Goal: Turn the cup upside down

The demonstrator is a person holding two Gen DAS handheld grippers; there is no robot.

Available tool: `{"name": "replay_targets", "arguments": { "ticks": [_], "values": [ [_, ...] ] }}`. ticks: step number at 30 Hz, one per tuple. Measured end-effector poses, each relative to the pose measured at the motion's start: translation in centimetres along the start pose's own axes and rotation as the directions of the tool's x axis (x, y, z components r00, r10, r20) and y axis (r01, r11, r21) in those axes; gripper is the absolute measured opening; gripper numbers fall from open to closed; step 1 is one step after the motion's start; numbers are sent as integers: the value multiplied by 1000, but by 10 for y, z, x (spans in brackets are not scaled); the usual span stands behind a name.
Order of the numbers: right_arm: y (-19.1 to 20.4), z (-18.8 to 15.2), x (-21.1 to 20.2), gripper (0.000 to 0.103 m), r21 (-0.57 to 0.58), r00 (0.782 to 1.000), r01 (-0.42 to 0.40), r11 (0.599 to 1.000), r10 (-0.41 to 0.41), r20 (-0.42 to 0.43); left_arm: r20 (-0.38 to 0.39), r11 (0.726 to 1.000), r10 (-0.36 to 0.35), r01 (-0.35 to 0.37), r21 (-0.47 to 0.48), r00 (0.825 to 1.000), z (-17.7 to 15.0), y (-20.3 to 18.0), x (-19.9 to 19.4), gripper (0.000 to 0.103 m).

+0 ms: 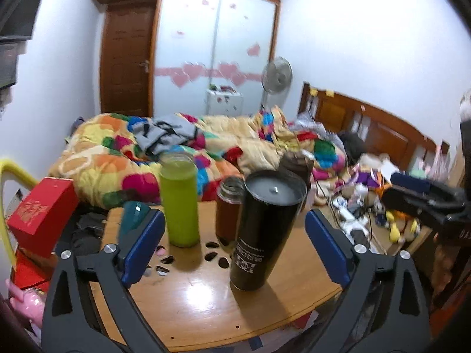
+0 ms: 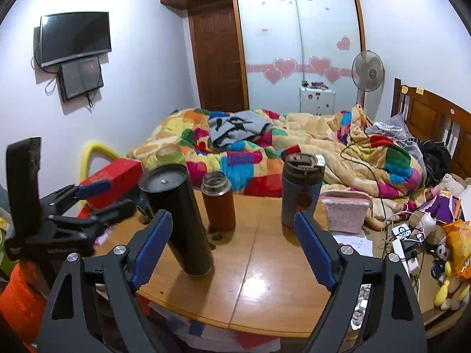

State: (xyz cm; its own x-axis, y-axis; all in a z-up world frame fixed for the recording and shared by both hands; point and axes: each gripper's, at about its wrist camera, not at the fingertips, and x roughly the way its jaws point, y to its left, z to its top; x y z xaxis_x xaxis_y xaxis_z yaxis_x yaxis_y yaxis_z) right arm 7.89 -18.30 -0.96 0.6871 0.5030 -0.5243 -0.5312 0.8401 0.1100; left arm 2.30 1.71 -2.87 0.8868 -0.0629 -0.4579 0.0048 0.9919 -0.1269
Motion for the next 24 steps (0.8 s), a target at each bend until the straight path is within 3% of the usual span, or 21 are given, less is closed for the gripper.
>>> {"name": "replay_targets", "arguments": {
  "ticks": [6, 17, 24],
  "values": [
    [9, 7, -27, 97, 35, 997, -5, 999, 3, 76, 88, 998, 53, -55, 16, 995, 9, -4, -45, 102],
    [25, 13, -76, 103, 16, 984, 57, 998, -59, 170, 173, 997, 63, -70, 32, 983, 12, -29, -92, 103],
    [33, 16, -94, 103, 11, 976, 38, 999, -40, 215, 213, 996, 62, -74, 53, 975, 14, -40, -107, 103]
  ]
}}
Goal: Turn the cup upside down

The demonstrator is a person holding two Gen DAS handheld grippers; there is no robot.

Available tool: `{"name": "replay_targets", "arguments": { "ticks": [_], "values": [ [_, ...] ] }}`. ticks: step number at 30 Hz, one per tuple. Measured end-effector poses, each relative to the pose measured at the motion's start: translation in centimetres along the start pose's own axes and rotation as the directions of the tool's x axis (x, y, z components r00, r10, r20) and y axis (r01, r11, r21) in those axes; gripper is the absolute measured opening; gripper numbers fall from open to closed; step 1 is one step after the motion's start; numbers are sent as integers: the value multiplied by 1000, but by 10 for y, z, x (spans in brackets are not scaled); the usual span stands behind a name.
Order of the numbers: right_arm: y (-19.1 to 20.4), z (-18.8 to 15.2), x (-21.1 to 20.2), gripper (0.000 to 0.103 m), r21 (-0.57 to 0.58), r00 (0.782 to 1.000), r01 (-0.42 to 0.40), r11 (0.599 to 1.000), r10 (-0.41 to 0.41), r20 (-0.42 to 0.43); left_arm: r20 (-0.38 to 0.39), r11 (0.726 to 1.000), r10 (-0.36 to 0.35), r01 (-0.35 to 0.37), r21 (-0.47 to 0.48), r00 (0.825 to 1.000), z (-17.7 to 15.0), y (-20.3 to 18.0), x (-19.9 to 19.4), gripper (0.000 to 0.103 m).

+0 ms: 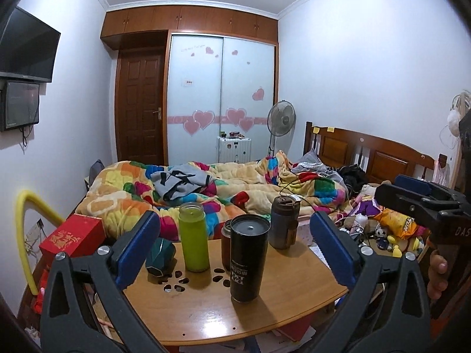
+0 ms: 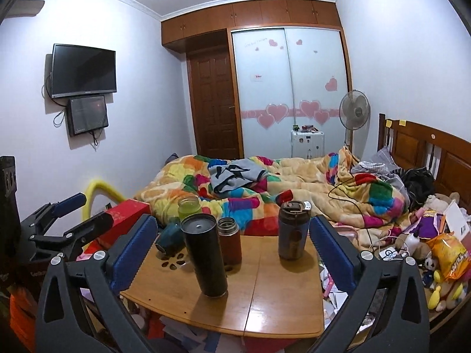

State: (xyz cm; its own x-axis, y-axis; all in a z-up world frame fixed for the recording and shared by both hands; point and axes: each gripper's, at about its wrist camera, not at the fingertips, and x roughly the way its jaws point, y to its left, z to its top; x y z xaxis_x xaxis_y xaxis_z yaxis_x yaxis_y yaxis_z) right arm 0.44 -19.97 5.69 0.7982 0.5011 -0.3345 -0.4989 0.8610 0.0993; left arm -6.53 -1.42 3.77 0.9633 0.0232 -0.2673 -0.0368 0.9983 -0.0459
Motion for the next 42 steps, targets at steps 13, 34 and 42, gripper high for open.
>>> {"name": "replay_targets", "arguments": {
  "ticks": [13, 34, 42],
  "values": [
    [-2, -3, -1, 103, 17, 1000, -8, 1000, 8, -7, 2, 1000, 14, -14, -12, 1000, 1, 1, 1, 103],
    [8, -1, -2, 103, 6, 1000, -16, 1000, 16, -1, 0, 1000, 22, -22, -22, 1000, 0, 6, 6, 103],
    [8, 0, -1, 103, 7, 1000, -17, 1000, 17, 2, 11, 1000, 16, -16, -9, 1000, -1, 4, 5, 103]
  ]
}}
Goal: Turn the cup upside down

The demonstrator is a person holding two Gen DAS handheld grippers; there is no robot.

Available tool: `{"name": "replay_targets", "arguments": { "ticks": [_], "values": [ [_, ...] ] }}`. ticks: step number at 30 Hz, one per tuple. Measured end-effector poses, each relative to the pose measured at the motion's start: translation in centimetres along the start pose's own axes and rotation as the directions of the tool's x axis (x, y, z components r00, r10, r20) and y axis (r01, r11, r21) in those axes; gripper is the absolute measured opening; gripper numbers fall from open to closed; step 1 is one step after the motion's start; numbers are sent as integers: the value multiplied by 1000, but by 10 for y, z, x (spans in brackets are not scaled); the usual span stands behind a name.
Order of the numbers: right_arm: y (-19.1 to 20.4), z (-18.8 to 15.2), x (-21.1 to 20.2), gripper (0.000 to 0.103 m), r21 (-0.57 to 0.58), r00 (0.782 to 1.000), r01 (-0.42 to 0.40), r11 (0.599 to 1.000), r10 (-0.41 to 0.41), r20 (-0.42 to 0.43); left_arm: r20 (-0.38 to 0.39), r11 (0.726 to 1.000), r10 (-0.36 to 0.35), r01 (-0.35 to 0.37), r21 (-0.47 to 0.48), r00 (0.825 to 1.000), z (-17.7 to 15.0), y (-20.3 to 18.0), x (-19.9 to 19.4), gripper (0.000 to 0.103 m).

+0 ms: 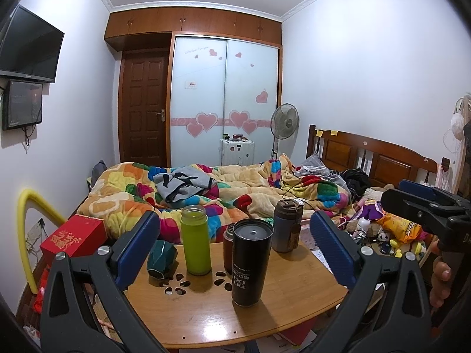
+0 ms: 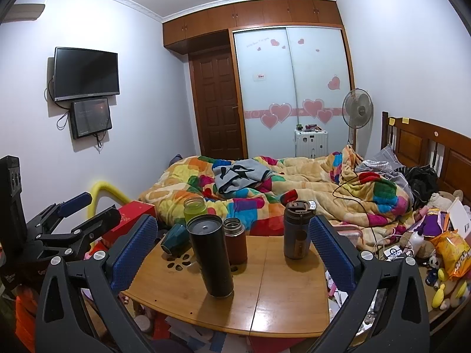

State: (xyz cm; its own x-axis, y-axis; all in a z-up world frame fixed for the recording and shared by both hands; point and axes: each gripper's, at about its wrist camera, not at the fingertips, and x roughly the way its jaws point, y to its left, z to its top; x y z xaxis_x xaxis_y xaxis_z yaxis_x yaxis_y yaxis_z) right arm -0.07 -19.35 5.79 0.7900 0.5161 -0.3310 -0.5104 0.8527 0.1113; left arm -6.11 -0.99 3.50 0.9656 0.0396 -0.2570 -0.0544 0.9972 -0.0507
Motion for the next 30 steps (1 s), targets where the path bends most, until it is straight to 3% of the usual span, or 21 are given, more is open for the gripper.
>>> {"name": "replay_targets", "arguments": {
  "ticks": [30],
  "values": [
    [-2, 1, -1, 103, 7, 1000, 0, 1000, 0, -1, -18, 999, -40, 39, -35, 999, -2, 0, 4, 103]
  ]
}}
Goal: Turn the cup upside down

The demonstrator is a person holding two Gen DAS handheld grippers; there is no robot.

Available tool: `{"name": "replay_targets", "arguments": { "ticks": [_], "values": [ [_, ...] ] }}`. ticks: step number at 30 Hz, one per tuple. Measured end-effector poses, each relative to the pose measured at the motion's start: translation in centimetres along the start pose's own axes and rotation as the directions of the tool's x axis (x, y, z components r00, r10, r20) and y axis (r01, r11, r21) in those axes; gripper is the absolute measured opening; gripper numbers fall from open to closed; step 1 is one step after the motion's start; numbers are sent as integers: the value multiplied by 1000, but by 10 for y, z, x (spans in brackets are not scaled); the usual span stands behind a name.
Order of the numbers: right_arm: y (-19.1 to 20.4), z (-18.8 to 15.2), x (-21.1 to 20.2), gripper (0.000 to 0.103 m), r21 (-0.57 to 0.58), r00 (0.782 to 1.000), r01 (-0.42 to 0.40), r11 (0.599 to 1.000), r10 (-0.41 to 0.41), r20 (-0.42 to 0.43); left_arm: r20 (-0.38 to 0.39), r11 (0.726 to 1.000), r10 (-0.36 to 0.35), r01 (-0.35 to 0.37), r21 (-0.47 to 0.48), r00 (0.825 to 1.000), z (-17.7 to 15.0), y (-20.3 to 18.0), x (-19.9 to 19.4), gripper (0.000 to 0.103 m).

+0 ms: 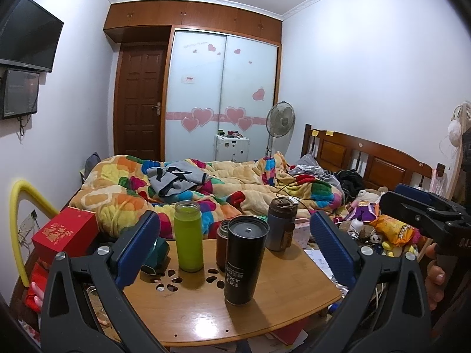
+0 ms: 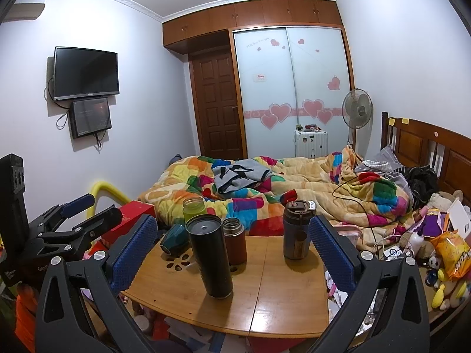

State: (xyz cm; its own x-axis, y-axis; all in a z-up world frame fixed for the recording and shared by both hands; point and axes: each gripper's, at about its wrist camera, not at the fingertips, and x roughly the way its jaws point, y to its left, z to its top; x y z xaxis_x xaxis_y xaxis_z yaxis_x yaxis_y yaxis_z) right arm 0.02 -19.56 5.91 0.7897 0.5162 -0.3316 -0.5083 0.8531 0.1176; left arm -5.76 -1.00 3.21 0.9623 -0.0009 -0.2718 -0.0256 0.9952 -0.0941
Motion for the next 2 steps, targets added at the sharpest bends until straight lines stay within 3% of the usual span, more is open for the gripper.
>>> {"name": "replay_targets", "arguments": {
  "ticks": [2],
  "values": [
    [-1, 0, 0, 103, 3, 1000, 0, 1000, 0, -1, -2, 1000, -4, 4, 2, 1000, 0, -1, 0, 103]
  ]
}}
